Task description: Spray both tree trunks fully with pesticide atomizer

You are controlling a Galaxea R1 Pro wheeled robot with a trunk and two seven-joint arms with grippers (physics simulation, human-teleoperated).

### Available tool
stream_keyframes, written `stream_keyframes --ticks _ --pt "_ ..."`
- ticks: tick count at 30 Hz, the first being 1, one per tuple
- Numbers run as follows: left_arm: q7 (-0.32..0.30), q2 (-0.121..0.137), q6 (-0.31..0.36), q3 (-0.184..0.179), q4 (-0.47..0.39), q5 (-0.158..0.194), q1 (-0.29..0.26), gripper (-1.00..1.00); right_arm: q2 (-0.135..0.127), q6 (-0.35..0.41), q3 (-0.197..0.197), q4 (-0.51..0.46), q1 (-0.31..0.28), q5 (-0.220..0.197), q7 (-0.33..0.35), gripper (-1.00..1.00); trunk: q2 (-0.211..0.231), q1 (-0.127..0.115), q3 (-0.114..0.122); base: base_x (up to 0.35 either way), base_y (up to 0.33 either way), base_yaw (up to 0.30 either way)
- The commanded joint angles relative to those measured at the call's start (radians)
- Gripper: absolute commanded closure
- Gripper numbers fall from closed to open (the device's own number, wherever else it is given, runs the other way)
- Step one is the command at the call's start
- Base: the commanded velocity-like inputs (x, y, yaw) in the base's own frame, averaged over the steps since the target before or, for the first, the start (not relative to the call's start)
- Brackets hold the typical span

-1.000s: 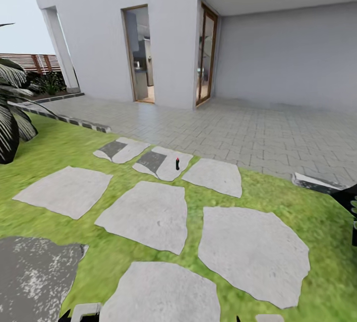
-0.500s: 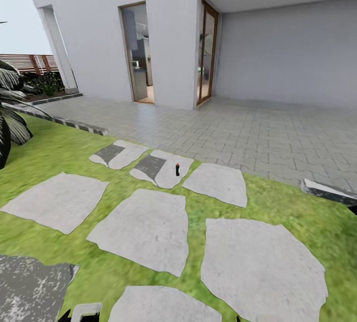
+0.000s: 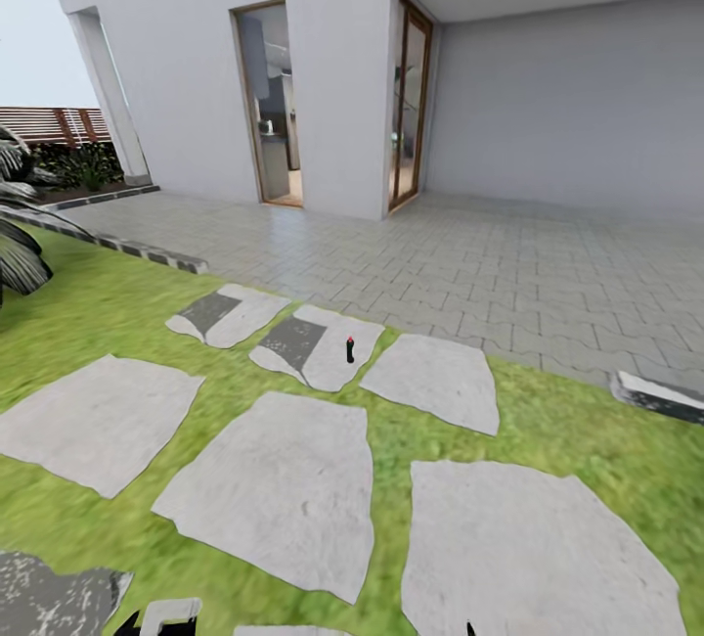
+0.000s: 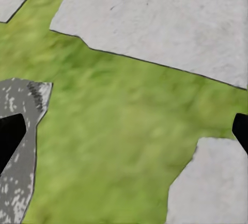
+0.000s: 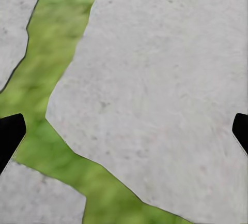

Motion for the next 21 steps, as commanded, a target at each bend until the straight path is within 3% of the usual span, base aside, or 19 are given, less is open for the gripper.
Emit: stream_keyframes --ticks 1,21 --pt "0.000 0.000 0.000 0.000 0.000 0.000 0.000 -1.00 0.000 0.000 0.000 0.000 0.000 0.000 0.000 -1.00 0.000 0.000 0.000 0.338 0.000 0.000" --pt "0.000 0.000 0.000 0.000 0.000 0.002 0.000 -1.00 -0.014 0.000 0.001 0.002 0.000 0.000 0.000 -1.00 0.000 0.000 0.000 0.339 0.000 0.000"
